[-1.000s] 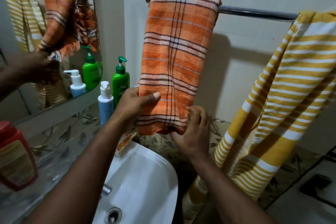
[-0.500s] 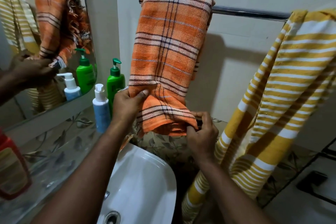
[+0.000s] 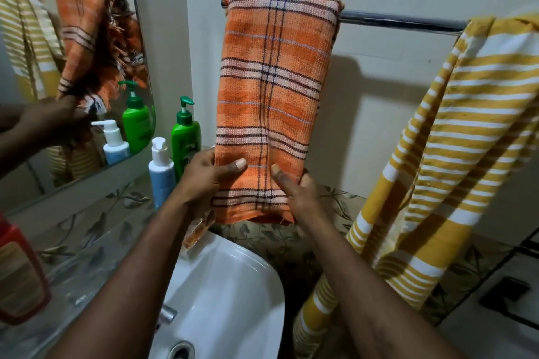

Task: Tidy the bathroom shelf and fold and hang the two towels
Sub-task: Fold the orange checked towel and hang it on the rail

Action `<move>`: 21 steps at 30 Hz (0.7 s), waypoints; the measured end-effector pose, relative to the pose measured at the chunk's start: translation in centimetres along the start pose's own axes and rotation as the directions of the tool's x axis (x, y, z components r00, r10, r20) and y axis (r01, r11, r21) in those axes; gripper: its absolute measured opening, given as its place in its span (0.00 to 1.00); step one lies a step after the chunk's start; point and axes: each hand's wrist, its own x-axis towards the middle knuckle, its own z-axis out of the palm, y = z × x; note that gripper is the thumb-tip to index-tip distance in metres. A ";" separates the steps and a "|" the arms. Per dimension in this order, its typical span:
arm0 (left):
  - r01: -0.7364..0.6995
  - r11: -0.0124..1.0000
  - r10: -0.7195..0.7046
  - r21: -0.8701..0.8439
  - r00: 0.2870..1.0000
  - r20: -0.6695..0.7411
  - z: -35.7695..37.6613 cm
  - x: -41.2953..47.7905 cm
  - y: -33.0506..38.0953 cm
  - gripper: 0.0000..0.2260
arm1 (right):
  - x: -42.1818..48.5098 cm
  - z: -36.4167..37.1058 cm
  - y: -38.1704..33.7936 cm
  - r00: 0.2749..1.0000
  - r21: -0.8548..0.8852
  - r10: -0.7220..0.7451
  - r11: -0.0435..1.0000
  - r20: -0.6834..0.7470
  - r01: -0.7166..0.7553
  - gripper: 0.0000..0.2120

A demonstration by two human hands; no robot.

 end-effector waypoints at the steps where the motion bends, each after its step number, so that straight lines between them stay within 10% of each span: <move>1: -0.004 0.999 0.003 0.035 1.000 0.029 -0.2 0.1 -0.2 0.14 | 0.3 0.5 -0.2 0.999 0.035 0.034 0.999 -0.005 -0.034 0.25; 6: 0.058 0.982 -0.081 0.180 0.989 0.127 -1.6 -0.2 -0.5 0.15 | 0.7 0.4 -0.4 0.996 0.155 0.093 0.983 0.013 -0.094 0.17; 12: -0.006 0.975 0.026 0.221 0.996 -0.090 -1.4 0.3 -1.7 0.09 | 0.7 -1.4 1.3 0.999 0.071 -0.029 0.997 -0.026 0.030 0.12; 21: -0.007 0.949 -0.006 0.316 0.999 0.039 -1.5 0.3 -2.6 0.18 | 0.0 -2.7 2.1 0.998 0.021 -0.030 0.999 0.049 0.029 0.32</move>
